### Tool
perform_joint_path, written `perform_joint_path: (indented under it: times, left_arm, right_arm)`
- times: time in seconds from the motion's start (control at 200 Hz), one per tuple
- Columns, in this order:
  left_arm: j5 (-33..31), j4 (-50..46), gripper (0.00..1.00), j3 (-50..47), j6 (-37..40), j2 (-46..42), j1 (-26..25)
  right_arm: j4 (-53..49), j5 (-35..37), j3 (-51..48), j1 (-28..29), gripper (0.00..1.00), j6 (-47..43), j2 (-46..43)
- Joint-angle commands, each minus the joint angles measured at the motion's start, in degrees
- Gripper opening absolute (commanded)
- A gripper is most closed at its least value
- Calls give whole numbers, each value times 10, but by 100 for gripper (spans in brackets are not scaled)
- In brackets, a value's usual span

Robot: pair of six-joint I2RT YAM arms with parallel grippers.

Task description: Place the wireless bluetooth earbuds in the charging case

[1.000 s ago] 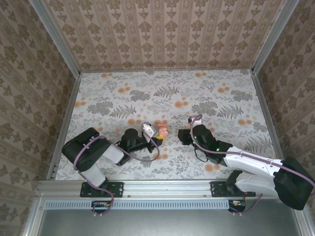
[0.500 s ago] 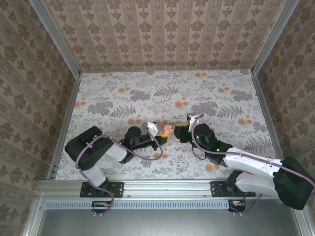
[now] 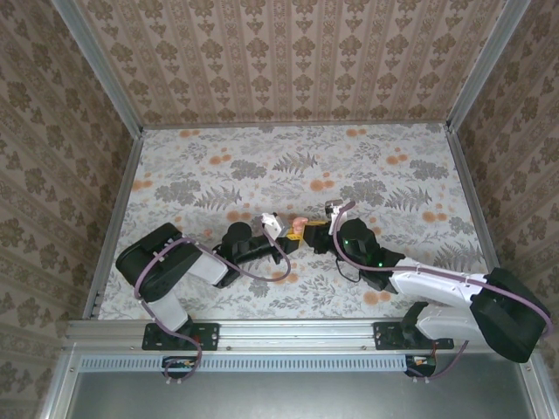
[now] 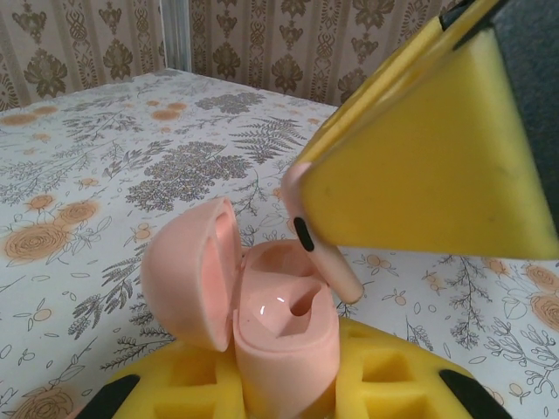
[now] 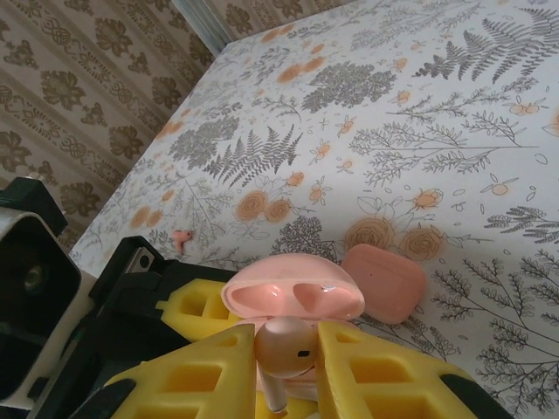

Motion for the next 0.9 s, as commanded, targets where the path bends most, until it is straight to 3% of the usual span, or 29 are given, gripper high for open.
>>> perform_joint_path:
  times: [0.0,0.895]
  left_arm:
    - [3,17,13,7,-14,-1,-4]
    - [12,18,13,9,-31,-16,-5]
  right_arm:
    - [30,-10,12,0,22,-8,1]
    - [49,9,11,0,22,-13,17]
